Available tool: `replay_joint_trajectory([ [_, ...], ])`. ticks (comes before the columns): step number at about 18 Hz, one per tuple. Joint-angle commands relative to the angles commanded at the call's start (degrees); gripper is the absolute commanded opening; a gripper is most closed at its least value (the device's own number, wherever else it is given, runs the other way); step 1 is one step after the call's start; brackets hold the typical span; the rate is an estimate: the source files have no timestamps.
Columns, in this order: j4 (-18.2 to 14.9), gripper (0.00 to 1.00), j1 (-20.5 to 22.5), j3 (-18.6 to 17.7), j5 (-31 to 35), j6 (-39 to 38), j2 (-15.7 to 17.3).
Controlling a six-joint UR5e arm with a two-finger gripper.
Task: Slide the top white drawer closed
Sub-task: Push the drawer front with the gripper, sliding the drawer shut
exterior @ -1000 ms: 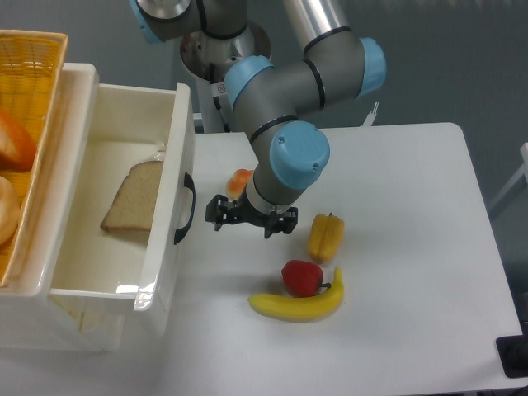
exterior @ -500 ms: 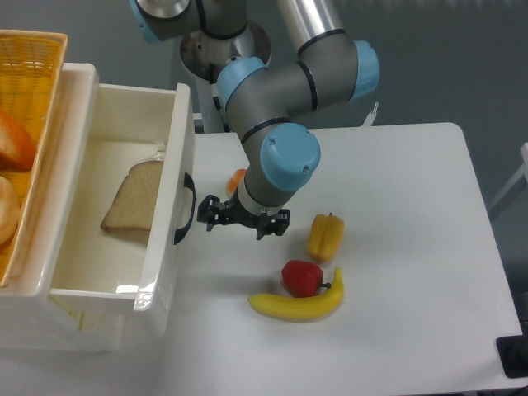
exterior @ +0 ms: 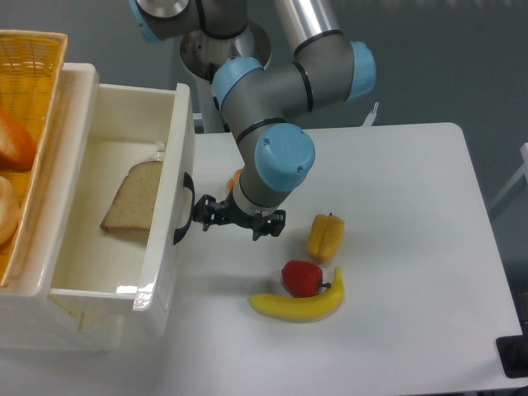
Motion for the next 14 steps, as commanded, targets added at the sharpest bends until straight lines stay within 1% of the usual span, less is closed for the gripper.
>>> replay_joint_trajectory([
  [6,0.09,1.00,-0.79,0.09,-0.09,0.17,0.17],
  [14,0.09,1.00,-3.25,0.17,-0.70,0.18,0.44],
])
